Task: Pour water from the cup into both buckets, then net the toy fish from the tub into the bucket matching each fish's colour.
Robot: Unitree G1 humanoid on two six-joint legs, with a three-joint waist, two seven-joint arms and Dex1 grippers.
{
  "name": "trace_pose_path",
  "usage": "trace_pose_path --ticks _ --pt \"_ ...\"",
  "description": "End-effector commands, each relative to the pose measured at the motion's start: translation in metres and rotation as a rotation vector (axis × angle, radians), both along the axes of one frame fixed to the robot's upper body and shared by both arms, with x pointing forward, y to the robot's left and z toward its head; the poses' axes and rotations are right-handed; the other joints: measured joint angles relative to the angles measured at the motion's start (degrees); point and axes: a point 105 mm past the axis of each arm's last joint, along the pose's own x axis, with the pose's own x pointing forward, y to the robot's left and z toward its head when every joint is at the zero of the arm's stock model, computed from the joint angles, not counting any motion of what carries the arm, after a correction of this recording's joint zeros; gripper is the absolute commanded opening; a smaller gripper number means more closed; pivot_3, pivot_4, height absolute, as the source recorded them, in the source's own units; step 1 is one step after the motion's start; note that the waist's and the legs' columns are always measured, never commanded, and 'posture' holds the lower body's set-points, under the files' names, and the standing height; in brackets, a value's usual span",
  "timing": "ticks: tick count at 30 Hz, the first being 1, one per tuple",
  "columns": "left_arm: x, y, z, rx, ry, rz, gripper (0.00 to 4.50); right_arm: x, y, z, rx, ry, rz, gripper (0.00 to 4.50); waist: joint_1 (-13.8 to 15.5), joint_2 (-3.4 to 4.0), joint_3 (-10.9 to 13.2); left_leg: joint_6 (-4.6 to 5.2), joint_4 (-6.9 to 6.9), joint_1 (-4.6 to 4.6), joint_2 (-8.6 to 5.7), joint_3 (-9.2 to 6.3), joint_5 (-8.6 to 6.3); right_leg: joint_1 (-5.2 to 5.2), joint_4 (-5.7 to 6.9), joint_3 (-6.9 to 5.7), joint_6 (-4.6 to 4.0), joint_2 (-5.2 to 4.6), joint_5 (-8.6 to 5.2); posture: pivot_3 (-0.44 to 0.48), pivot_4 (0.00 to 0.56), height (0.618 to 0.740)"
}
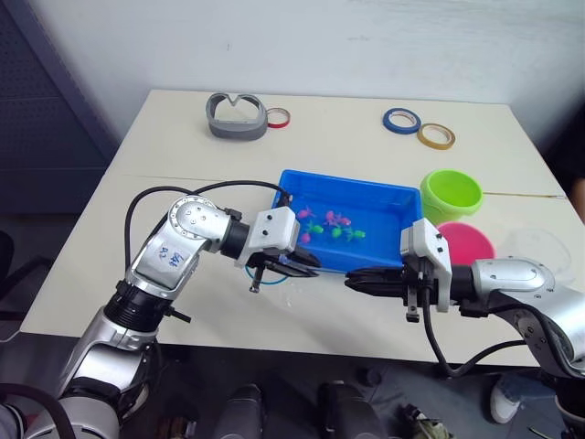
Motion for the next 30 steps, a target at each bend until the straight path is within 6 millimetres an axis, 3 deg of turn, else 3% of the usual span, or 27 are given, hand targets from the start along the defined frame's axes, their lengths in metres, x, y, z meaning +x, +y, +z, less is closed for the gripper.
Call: trace_pose_path --ticks 1,2,8,11,15,20,26,30 --pt "0.007 -0.002 0.022 -0.083 -0.053 0.035 2.89 -0.005 0.001 0.015 0.008 -0.069 0.033 0.00 0.02 0.00 0.00 0.00 0.01 -0.01 0.00 0.00 0.00 0.00 0.00 0.00 0.00 -0.01 0.00 0.000 0.150 0.740" --pt "0.008 0.000 0.028 -0.104 -0.048 0.040 3.29 -0.005 0.001 0.014 0.008 -0.068 0.034 0.00 0.02 0.00 0.00 0.00 0.01 -0.01 -0.01 0.00 0.00 0.00 -0.01 0.01 0.00 -0.01 0.00 0.000 0.150 0.740" --pt "0.021 0.022 0.093 -0.314 -0.008 0.141 3.29 -0.007 0.000 0.011 0.002 -0.064 0.029 0.00 -0.03 0.00 0.00 0.00 0.11 -0.13 0.00 -0.04 0.00 -0.08 0.06 -0.06 0.01 -0.01 0.00 0.000 0.150 0.740" --pt "0.028 0.043 0.107 -0.321 -0.025 0.200 3.29 -0.006 -0.002 0.011 -0.002 -0.068 0.018 0.00 -0.24 0.00 0.00 0.00 0.11 -0.09 0.00 -0.03 0.00 -0.09 0.11 -0.10 0.01 0.00 0.00 0.000 0.150 0.740" --pt "0.032 0.075 0.104 -0.263 -0.004 0.286 3.29 0.000 -0.011 0.017 -0.014 -0.094 -0.027 0.00 -0.19 0.00 0.00 -0.04 0.11 -0.06 0.01 -0.02 0.03 -0.18 0.33 -0.11 0.01 0.01 0.00 0.000 0.150 0.740" --pt "0.028 0.100 0.092 -0.202 0.014 0.363 3.29 0.013 -0.033 0.033 -0.052 -0.162 -0.114 0.00 -0.11 0.00 0.00 -0.04 0.11 -0.07 0.00 -0.02 0.03 -0.18 0.31 -0.07 0.01 -0.03 0.00 0.000 0.150 0.740" --pt "0.010 0.102 0.075 -0.202 0.114 0.368 3.29 0.023 -0.057 0.043 -0.111 -0.220 -0.202 0.00 0.01 0.00 0.01 -0.04 0.09 -0.10 0.00 -0.05 0.02 -0.18 0.28 -0.02 0.01 -0.07 0.00 0.000 0.150 0.740" --pt "0.006 0.107 0.068 -0.205 0.091 0.395 3.29 0.025 -0.065 0.045 -0.129 -0.237 -0.230 0.00 -0.11 0.01 0.01 -0.04 0.08 -0.10 0.01 -0.05 0.03 -0.18 0.27 -0.01 0.01 -0.06 0.00 0.000 0.150 0.740"
